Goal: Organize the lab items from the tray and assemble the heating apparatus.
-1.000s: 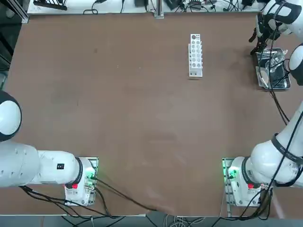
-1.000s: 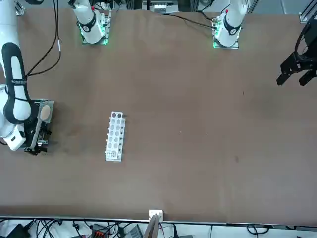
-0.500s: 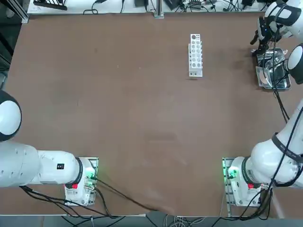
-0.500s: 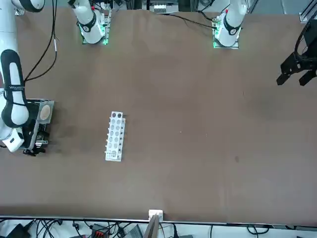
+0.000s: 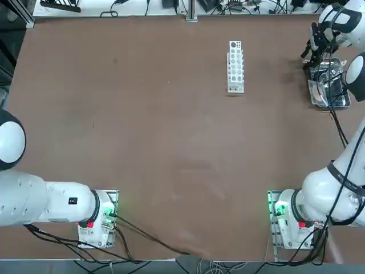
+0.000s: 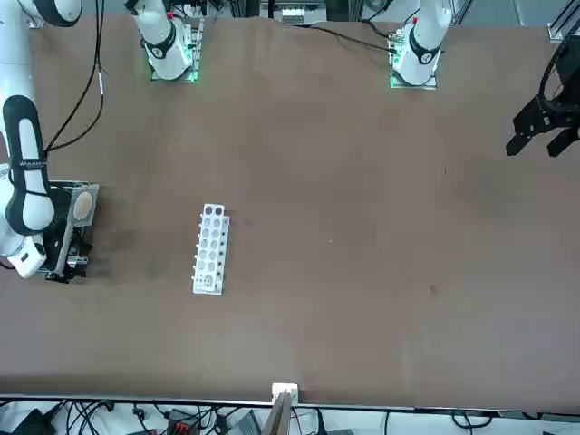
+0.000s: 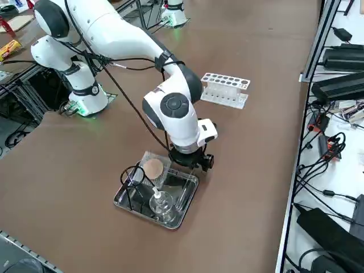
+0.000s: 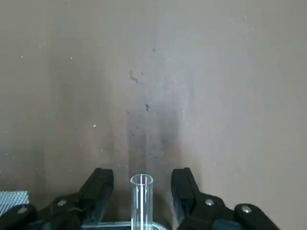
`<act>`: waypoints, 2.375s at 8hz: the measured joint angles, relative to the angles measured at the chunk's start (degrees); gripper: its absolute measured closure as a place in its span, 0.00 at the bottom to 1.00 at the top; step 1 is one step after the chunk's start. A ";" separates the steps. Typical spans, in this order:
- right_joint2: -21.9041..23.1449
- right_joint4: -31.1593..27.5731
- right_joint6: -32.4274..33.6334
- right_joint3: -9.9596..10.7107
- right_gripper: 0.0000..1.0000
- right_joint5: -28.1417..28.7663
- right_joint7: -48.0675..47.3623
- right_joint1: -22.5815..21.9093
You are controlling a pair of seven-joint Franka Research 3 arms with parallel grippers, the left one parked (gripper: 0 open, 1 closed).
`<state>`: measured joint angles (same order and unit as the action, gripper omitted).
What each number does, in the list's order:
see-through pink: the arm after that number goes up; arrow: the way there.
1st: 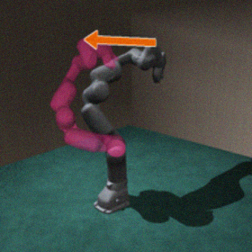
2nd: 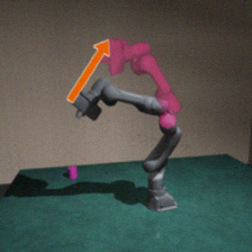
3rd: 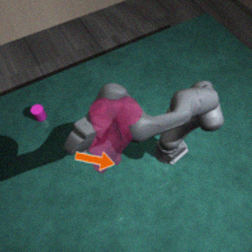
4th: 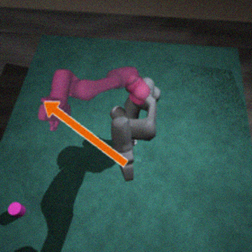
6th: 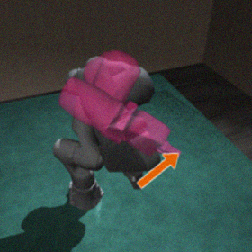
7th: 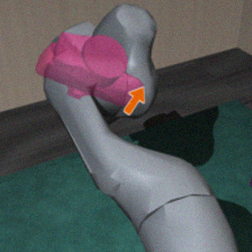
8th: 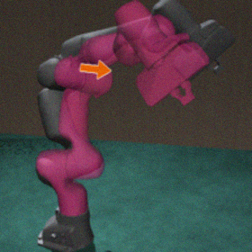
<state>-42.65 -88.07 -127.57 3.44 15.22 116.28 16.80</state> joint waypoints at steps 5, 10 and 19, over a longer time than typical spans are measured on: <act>-0.51 0.23 0.00 0.01 0.37 0.00 0.04 0.57; -0.65 0.56 0.00 0.00 0.44 0.00 0.20 0.73; -1.17 1.18 0.00 0.00 0.62 0.00 0.98 0.74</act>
<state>-43.82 -86.89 -127.57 3.44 15.22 117.26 17.54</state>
